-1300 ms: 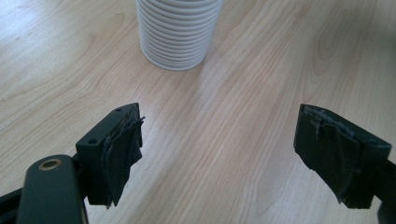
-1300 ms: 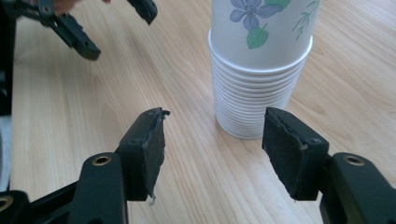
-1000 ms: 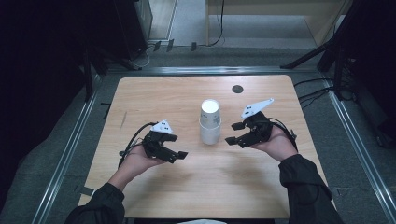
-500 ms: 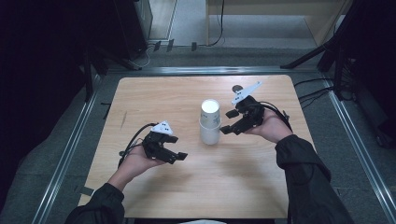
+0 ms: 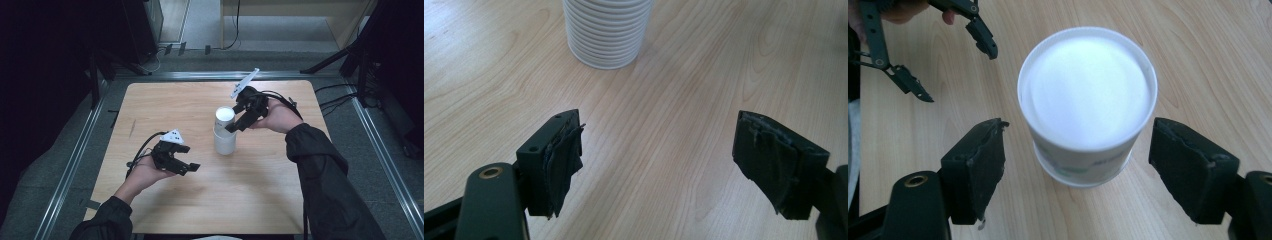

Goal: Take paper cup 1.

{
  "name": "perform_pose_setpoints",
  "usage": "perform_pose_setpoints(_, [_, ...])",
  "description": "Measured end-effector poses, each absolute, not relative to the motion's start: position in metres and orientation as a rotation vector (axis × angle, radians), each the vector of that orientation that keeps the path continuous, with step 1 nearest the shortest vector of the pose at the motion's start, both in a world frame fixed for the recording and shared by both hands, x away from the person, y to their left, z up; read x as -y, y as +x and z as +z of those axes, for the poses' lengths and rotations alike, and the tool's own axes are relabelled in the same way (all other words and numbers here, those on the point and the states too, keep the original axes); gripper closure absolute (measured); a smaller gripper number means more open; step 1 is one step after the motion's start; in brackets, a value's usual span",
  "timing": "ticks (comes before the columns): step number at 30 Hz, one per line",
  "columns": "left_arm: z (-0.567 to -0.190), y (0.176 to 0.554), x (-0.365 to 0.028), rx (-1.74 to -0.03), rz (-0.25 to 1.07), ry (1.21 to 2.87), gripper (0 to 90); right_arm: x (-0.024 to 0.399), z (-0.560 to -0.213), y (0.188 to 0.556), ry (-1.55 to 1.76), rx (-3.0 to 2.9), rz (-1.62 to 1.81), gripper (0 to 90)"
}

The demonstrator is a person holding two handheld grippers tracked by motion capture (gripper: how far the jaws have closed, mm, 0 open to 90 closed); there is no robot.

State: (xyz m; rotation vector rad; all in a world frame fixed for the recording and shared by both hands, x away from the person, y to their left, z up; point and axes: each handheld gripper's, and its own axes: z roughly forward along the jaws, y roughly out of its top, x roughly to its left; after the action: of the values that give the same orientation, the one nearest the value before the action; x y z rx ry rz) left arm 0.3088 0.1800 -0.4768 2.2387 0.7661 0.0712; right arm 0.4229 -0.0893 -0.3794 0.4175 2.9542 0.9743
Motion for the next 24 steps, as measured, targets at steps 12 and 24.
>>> perform_pose_setpoints(12, [-0.477, 0.309, -0.18, -0.764, 0.066, 2.239, 20.0, 0.071, -0.374, 0.43, 0.419, -2.982, 0.868, 33.0])
perform_pose_setpoints(24, [-0.478, 0.309, -0.18, -0.768, 0.066, 2.235, 20.1, 0.068, -0.365, 0.427, 0.407, -2.974, 0.826, 34.1])
